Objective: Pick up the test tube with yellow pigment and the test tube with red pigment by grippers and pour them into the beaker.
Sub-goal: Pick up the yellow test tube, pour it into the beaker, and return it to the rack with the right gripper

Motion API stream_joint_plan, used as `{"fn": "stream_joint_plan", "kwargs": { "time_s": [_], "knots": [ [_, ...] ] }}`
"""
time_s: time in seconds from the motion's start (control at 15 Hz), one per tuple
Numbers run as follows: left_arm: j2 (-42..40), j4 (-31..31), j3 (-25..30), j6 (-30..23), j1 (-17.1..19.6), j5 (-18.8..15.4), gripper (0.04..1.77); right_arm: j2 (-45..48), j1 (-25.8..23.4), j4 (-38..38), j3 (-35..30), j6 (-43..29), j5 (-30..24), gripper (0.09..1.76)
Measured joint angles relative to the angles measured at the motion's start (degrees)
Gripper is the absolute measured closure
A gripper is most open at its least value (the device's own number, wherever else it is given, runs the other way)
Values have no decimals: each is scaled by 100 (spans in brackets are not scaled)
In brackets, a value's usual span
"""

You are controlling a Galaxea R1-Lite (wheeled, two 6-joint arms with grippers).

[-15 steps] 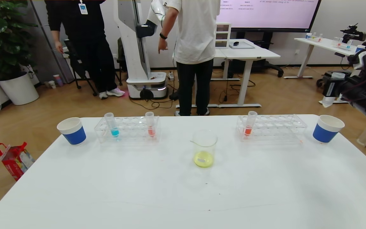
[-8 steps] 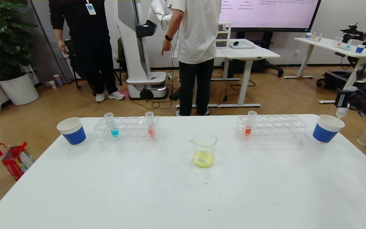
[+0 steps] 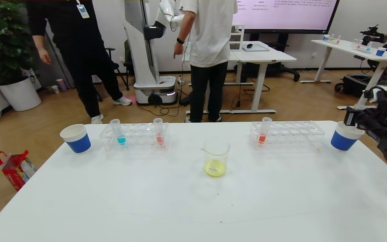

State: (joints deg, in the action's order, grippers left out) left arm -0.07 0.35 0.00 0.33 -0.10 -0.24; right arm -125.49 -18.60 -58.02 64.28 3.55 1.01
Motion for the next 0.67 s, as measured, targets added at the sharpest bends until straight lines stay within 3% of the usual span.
{"fn": "stream_joint_plan", "kwargs": {
  "time_s": [0.2,0.27,0.4,0.47,0.67],
  "knots": [
    [0,0,0,2,0,-2,6,-117,-11,-6,-32,-134,2,130],
    [0,0,0,2,0,0,6,-133,-9,-11,-32,-197,2,111],
    [0,-2,0,2,0,-2,6,-157,-9,-100,-20,-201,9,40],
    [0,0,0,0,0,-2,6,-163,-9,-190,-20,-197,11,18],
    [0,0,0,2,0,0,6,-169,28,-310,-41,-188,6,11]
  ]
}}
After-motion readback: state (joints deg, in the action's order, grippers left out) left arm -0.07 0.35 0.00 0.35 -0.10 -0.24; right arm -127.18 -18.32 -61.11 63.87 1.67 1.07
